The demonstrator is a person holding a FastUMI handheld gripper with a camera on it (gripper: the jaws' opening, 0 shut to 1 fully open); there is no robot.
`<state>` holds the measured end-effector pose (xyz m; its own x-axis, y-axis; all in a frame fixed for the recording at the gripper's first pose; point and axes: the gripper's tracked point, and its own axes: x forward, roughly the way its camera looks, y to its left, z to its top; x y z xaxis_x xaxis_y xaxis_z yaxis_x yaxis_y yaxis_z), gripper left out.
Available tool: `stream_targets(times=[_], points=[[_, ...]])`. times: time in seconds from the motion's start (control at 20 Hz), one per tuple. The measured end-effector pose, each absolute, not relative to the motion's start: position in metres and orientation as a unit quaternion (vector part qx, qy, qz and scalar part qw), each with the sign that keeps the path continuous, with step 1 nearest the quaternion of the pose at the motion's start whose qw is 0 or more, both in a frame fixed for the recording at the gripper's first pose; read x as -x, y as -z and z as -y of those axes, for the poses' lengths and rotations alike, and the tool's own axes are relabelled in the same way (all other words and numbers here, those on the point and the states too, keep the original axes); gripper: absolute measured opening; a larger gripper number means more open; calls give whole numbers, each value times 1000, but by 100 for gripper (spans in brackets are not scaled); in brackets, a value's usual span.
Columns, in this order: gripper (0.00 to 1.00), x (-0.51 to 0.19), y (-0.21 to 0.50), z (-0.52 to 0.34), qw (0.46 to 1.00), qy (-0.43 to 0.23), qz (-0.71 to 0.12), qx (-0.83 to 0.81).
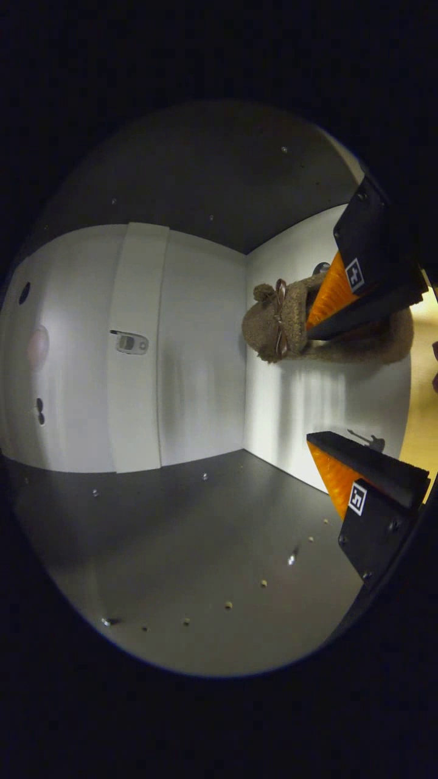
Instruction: Open the shoe cabinet door, grab the shoes and put them into the shoe cabinet, then close the shoe cabinet door.
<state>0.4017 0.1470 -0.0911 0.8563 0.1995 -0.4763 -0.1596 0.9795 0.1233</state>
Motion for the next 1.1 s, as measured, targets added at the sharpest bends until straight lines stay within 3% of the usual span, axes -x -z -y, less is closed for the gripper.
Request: stream_targets(times=[0.6,1.1], points=[[97,-285,-1,-108,992,-84,-86,-42],[97,-146,-10,-43,998,-51,-9,-26]])
